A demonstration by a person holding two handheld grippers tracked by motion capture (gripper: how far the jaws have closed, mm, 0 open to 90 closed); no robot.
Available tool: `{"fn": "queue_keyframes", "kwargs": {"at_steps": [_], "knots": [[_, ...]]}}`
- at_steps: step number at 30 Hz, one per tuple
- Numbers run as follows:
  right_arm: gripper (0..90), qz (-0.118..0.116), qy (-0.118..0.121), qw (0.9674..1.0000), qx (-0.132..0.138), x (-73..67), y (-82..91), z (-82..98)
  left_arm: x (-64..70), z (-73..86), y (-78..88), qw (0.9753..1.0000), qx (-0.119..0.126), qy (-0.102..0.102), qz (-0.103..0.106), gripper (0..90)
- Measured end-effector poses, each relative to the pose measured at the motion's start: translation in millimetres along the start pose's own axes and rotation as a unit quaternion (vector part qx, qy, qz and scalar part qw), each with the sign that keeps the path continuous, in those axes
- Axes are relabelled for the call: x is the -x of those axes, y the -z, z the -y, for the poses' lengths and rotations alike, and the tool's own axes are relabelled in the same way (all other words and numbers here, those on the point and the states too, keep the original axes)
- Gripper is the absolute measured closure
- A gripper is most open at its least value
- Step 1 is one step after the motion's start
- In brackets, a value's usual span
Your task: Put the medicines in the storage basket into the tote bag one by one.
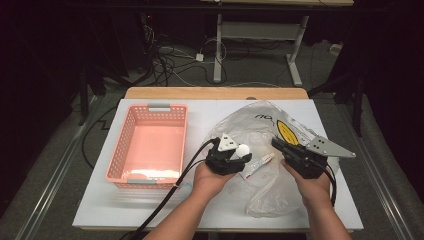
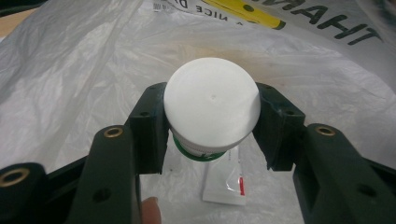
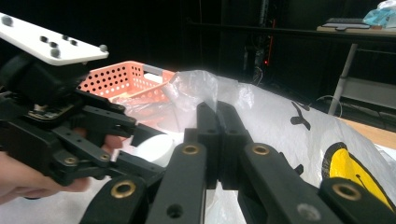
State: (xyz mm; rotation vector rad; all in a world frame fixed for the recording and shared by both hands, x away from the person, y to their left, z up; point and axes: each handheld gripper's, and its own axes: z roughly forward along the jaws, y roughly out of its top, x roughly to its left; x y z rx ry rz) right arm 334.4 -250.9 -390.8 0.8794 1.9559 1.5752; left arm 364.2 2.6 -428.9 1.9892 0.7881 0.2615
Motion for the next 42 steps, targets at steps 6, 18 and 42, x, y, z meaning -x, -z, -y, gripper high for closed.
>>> {"fn": "queue_keyframes", "kwargs": {"at_steps": [6,18,42], "knots": [[90.0,0.0,-0.004,1.0,-0.001,-0.7,-0.5,0.1,-0.8,-5.0,-14.9,0.9999,-0.007,-0.005,-0.009,48.7],[90.0,-0.002,-0.007,1.0,-0.002,0.4,-1.9,1.5,-6.6,-5.9,-45.0,0.9996,-0.023,0.0,-0.015,48.6],[90.0,-0.005,-0.011,0.9999,-0.002,2.0,-1.5,2.5,-11.1,-4.5,-73.9,0.9991,-0.035,0.019,-0.014,40.4]]}}
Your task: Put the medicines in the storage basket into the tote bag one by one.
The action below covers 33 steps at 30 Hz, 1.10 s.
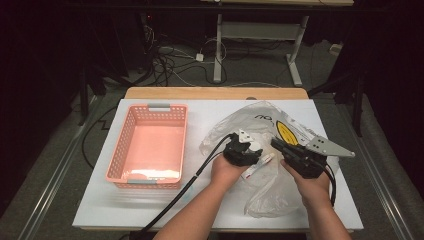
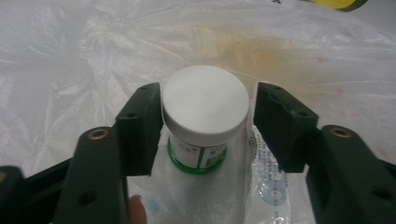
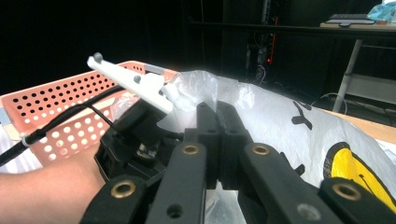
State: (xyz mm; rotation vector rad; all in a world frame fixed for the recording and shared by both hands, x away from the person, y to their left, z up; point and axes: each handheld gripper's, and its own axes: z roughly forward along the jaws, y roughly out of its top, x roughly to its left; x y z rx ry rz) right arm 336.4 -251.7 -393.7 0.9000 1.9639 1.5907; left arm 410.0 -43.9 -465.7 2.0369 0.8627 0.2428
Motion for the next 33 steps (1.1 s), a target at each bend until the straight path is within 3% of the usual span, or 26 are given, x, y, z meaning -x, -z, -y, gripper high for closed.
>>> {"fn": "queue_keyframes", "kwargs": {"at_steps": [5,12,21,33], "knots": [[90.0,0.0,0.002,1.0,0.001,0.7,0.6,-0.1,2.1,0.5,15.7,0.9999,0.005,-0.004,0.012,34.9],[90.0,0.0,0.002,1.0,0.0,-0.4,0.9,-0.7,6.9,16.7,35.6,0.9994,0.005,-0.002,0.035,30.7],[90.0,0.001,0.004,1.0,-0.004,-2.7,0.5,-0.5,13.6,32.6,54.1,0.9978,-0.003,0.004,0.065,18.6],[90.0,0.001,0.005,1.0,-0.005,-2.9,0.1,0.1,23.2,43.6,79.6,0.9969,0.004,0.007,0.079,0.0]]}}
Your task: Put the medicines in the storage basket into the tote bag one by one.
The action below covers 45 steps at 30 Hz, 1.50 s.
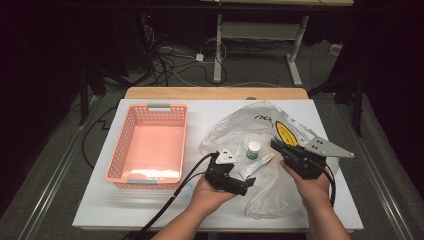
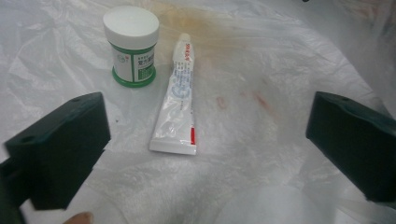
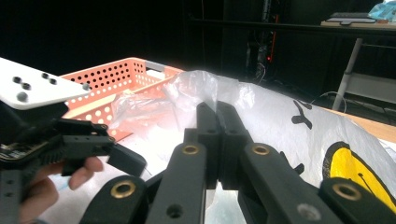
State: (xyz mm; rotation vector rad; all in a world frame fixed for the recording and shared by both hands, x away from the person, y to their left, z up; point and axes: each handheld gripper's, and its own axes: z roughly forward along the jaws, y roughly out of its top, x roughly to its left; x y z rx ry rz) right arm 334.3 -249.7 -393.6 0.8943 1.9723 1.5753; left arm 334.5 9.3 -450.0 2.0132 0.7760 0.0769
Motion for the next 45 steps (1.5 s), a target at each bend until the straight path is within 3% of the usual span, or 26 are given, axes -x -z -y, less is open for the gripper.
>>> {"fn": "queue_keyframes", "kwargs": {"at_steps": [8,14,26,32,35,45], "knots": [[90.0,0.0,-0.001,1.0,0.0,0.6,1.2,-0.1,8.0,3.4,18.8,0.9999,0.008,-0.005,0.005,0.0],[90.0,0.001,-0.001,1.0,-0.001,0.0,1.6,-0.5,10.0,6.6,42.1,0.9999,0.015,-0.007,0.002,0.0],[90.0,0.001,-0.003,1.0,-0.002,0.3,0.5,0.9,-3.0,24.0,92.4,0.9987,0.02,-0.014,-0.046,0.0],[90.0,0.002,-0.002,1.0,-0.003,0.7,1.0,0.7,-17.4,36.1,116.2,0.9962,0.032,-0.006,-0.081,3.1],[90.0,0.001,-0.001,1.0,-0.004,0.6,0.2,1.6,-26.5,43.4,127.2,0.9929,0.031,0.001,-0.114,4.4],[90.0,0.004,-0.002,1.0,-0.004,1.2,0.4,1.8,-51.0,62.9,165.3,0.9853,0.051,0.04,-0.158,17.0]]}}
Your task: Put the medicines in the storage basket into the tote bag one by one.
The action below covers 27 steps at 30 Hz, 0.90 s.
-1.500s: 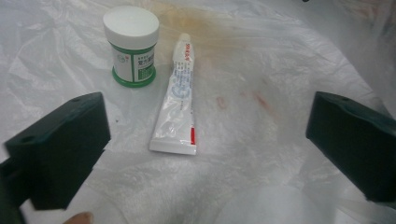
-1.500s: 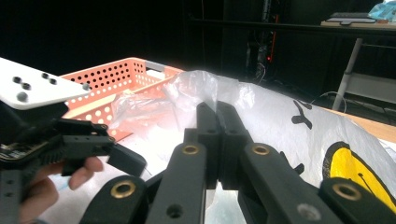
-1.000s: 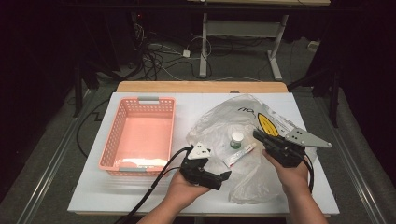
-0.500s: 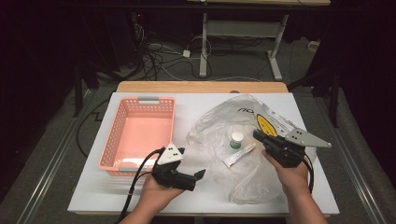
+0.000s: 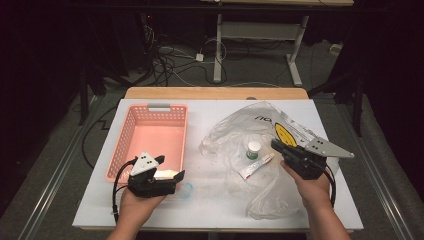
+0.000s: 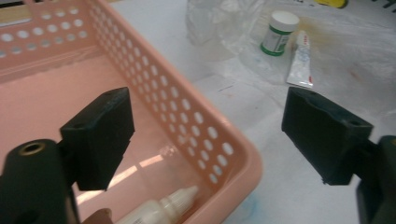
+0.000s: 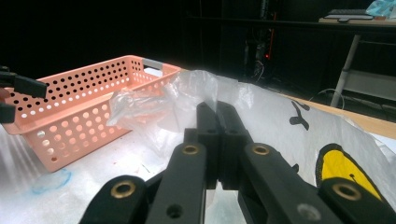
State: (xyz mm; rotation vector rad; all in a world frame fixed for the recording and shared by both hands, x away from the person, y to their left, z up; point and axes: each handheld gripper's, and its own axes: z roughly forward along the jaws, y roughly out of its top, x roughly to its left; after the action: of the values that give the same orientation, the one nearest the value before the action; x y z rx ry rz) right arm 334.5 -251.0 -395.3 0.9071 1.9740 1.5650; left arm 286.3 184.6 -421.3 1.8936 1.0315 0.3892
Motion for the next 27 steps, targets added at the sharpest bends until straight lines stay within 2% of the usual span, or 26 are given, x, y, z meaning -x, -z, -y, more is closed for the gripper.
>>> {"fn": "queue_keyframes", "kwargs": {"at_steps": [1,6,10,14,15,17,19,21,22,27], "knots": [[90.0,-0.001,0.0,1.0,-0.001,-0.3,-0.1,0.2,-3.0,1.7,2.5,1.0,0.004,0.007,0.003,18.2],[90.0,-0.001,0.0,1.0,0.001,-0.3,0.4,-0.2,-12.1,7.0,11.8,0.9993,0.007,0.029,-0.02,26.4],[90.0,-0.001,0.0,1.0,0.0,-0.3,1.5,-0.6,-17.6,8.1,17.7,0.9987,0.012,0.042,-0.026,33.2],[90.0,-0.003,0.003,1.0,-0.002,-1.6,-1.1,-0.2,-20.9,8.6,17.9,0.9966,0.005,0.06,-0.057,43.8],[90.0,-0.003,0.003,1.0,-0.002,-1.9,-1.7,-0.1,-22.0,8.6,17.4,0.9961,0.004,0.065,-0.06,44.2],[90.0,-0.003,0.002,1.0,-0.004,-1.9,-2.0,0.1,-23.5,9.1,17.0,0.9957,0.001,0.068,-0.063,49.2],[90.0,-0.003,0.004,1.0,-0.004,-1.7,-2.0,0.2,-23.1,9.1,16.7,0.9961,-0.001,0.062,-0.063,57.9],[90.0,-0.001,0.002,1.0,-0.005,-1.4,-1.6,0.5,-21.6,7.7,15.6,0.996,-0.011,0.056,-0.069,59.2],[90.0,-0.002,0.003,1.0,-0.005,-0.8,-1.7,0.6,-21.1,7.0,15.1,0.9957,-0.016,0.053,-0.074,63.2],[90.0,-0.002,0.005,1.0,-0.002,-0.2,-1.1,-0.1,-31.3,5.3,15.9,0.994,-0.042,0.081,-0.06,74.1]]}}
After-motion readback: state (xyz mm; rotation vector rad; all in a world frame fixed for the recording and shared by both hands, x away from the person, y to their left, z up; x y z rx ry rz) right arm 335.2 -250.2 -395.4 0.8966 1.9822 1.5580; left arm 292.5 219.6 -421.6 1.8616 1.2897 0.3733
